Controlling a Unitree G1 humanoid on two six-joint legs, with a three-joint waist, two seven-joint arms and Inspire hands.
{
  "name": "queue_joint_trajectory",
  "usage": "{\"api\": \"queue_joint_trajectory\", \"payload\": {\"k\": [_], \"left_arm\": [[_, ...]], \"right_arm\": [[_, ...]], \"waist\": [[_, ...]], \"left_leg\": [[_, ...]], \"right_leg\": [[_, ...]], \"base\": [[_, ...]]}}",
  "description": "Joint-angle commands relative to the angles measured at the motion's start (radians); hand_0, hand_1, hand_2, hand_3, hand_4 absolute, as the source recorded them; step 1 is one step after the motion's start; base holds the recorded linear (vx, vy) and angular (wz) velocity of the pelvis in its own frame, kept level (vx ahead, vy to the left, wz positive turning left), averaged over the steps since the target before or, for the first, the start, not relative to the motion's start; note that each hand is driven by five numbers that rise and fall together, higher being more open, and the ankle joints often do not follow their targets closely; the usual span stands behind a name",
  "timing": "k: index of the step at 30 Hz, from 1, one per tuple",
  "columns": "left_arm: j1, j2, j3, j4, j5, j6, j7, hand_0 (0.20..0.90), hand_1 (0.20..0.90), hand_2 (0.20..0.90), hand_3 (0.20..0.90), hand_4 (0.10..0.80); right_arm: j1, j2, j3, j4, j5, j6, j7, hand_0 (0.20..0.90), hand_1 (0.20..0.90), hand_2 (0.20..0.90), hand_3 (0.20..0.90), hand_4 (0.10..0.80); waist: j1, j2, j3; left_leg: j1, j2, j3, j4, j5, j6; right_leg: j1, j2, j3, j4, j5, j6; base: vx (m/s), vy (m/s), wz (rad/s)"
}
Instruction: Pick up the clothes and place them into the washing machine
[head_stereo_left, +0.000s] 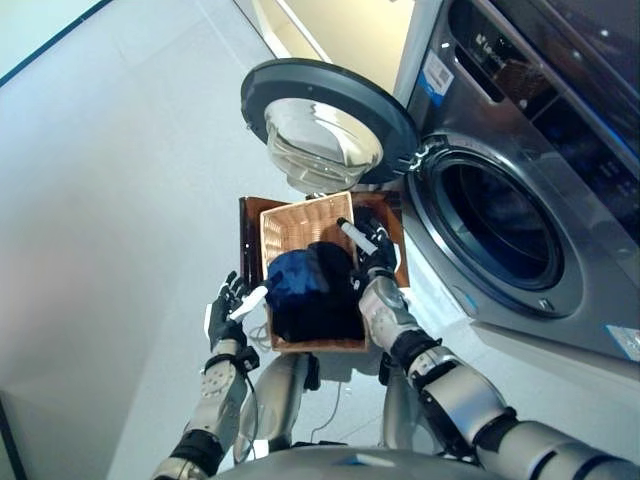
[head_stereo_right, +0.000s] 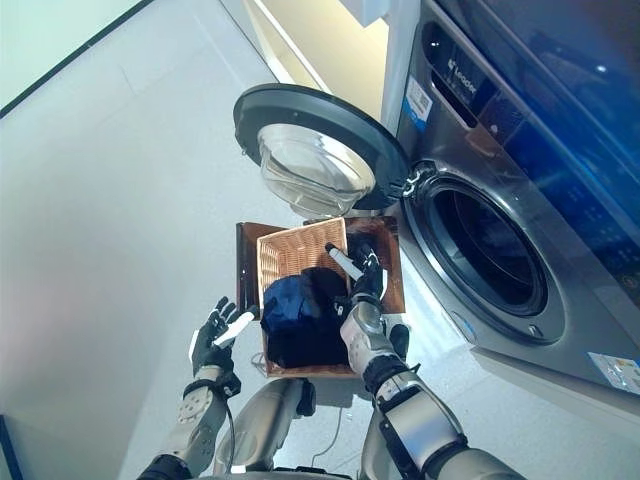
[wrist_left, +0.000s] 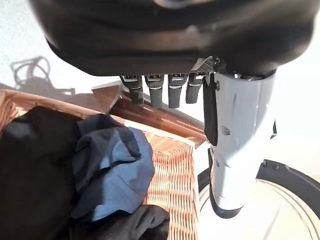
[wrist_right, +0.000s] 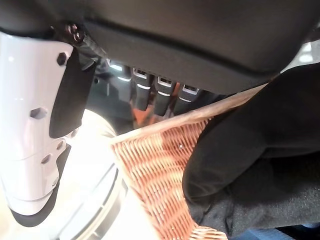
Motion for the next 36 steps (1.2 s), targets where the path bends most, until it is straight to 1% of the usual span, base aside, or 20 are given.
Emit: {"api": "queue_joint_trajectory", "payload": {"k": [1, 4, 17, 24, 36], "left_arm": [[-0.009, 0.054, 0.001, -0.024, 0.015, -0.041, 0.019, 0.900, 0.900, 0.900, 0.900, 0.800], [-0.006, 0.051, 0.005, -0.019, 0.016, -0.043, 0.020, 0.900, 0.900, 0.900, 0.900, 0.800], [-0.011, 0.046, 0.008, 0.011, 0.017, -0.051, 0.020, 0.900, 0.900, 0.900, 0.900, 0.800], [-0.010, 0.045, 0.017, 0.014, 0.025, -0.061, 0.029, 0.900, 0.900, 0.900, 0.900, 0.800], [-0.011, 0.043, 0.033, 0.048, 0.048, -0.069, 0.040, 0.900, 0.900, 0.900, 0.900, 0.800]], "right_arm": [[-0.066, 0.042, 0.006, -0.052, 0.000, -0.059, 0.022, 0.900, 0.900, 0.900, 0.900, 0.800], [-0.060, 0.031, -0.015, -0.025, -0.009, -0.057, 0.013, 0.900, 0.900, 0.900, 0.900, 0.800], [-0.019, -0.001, -0.047, 0.015, -0.062, -0.053, -0.003, 0.900, 0.900, 0.900, 0.900, 0.800], [0.013, -0.028, -0.062, 0.044, -0.136, -0.048, -0.019, 0.900, 0.900, 0.900, 0.900, 0.800], [0.062, -0.064, -0.133, 0.194, -0.212, -0.032, -0.073, 0.900, 0.900, 0.900, 0.900, 0.800]], "waist": [[0.022, -0.001, -0.056], [0.021, -0.003, -0.054], [0.009, -0.006, -0.052], [-0.002, -0.011, -0.054], [-0.016, -0.024, -0.059]], "left_leg": [[-0.062, -0.017, -0.008, 0.077, -0.072, -0.055], [-0.062, -0.014, -0.005, 0.073, -0.072, -0.055], [-0.066, -0.008, -0.002, 0.079, -0.076, -0.056], [-0.067, -0.006, -0.002, 0.082, -0.078, -0.055], [-0.063, -0.005, 0.000, 0.088, -0.087, -0.052]], "right_leg": [[0.008, -0.042, -0.007, 0.009, -0.047, -0.006], [0.005, -0.039, -0.004, 0.009, -0.049, -0.006], [-0.004, -0.032, 0.003, 0.016, -0.054, -0.009], [-0.005, -0.030, 0.006, 0.018, -0.055, -0.010], [-0.003, -0.027, 0.005, 0.024, -0.056, -0.009]], "base": [[0.000, 0.000, 0.00], [0.000, 0.000, 0.00], [0.000, 0.000, 0.00], [0.000, 0.000, 0.00], [0.000, 0.000, 0.00]]}}
